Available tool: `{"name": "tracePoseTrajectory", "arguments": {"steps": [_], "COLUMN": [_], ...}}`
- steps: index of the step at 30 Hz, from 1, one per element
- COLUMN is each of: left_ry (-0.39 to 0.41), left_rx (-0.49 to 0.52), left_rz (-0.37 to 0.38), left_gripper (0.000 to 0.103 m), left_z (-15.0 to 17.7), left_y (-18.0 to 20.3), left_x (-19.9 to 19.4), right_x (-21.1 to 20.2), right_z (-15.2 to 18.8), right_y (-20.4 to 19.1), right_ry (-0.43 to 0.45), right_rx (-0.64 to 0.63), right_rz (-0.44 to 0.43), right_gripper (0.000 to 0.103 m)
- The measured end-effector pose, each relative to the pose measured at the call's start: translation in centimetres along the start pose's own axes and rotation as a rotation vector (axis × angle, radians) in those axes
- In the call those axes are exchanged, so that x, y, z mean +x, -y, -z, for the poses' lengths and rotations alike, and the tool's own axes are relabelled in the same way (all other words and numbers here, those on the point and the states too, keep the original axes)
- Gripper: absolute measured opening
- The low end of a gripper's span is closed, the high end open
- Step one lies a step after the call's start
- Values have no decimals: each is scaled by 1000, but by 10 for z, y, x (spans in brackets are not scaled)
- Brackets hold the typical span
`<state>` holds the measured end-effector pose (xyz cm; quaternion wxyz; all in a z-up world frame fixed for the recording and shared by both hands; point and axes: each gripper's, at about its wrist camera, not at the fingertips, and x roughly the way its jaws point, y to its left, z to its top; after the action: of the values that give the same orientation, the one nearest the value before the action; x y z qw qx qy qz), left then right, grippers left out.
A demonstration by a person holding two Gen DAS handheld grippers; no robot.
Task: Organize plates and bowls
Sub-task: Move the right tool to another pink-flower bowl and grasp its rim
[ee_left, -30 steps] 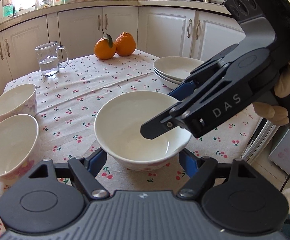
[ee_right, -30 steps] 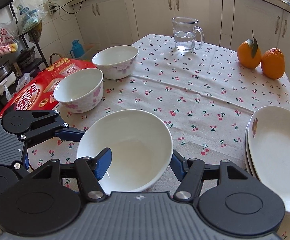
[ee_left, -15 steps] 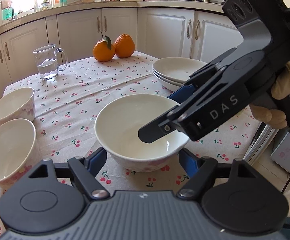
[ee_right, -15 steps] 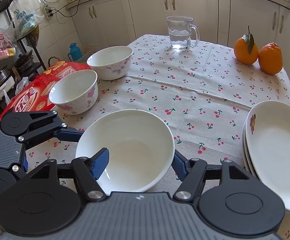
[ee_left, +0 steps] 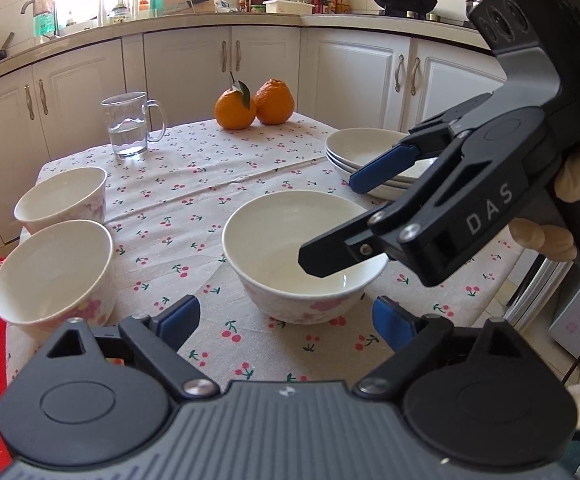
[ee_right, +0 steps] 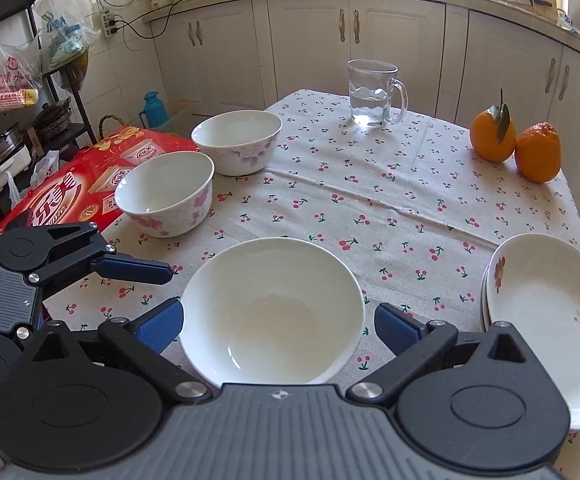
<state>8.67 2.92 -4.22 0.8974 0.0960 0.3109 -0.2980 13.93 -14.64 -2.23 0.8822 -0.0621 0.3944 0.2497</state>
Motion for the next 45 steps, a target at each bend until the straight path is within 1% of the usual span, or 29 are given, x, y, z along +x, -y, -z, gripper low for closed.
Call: {"name": "tracePoseTrajectory", "arguments": {"steps": [4,8,11,17,21,27,33,38,43,45], "left_ry": [17,33,37,37,35,30,23,21,24,25], "left_rx": [-8,-17,-41,-83,-103,-102,-96,-97,-98,-97], "left_rz": [-34,-86,-128,-205,-236,-262,-271,-270,-264,-258], "left_gripper": [93,93,93,93,93,93,93,93,92,92], "left_z": [4,9,13,23,26,26,24,20,17,16], "left_y": [-5,-13,-25,-51,-68,-88,-102,-111,-114,-115], "left_x": [-14,-27,-34,-41,-41,-32,-20,-11,-5,-4], "right_x": [-6,-11,-11,-1,9,28,52,77,102,109], "right_z": [-4,-12,-17,-29,-38,-56,-79,-99,-114,-118], "right_y": [-12,-24,-33,-49,-56,-60,-66,-72,-74,-73], "right_ry": [8,28,37,27,12,-13,-26,-44,-75,-90], "right_rx": [-39,-65,-82,-119,-145,-162,-190,-233,-248,-245], "right_rz": [15,17,17,22,23,8,-39,-96,-148,-162], "right_gripper": [103,103,103,103,103,103,103,102,99,94]}}
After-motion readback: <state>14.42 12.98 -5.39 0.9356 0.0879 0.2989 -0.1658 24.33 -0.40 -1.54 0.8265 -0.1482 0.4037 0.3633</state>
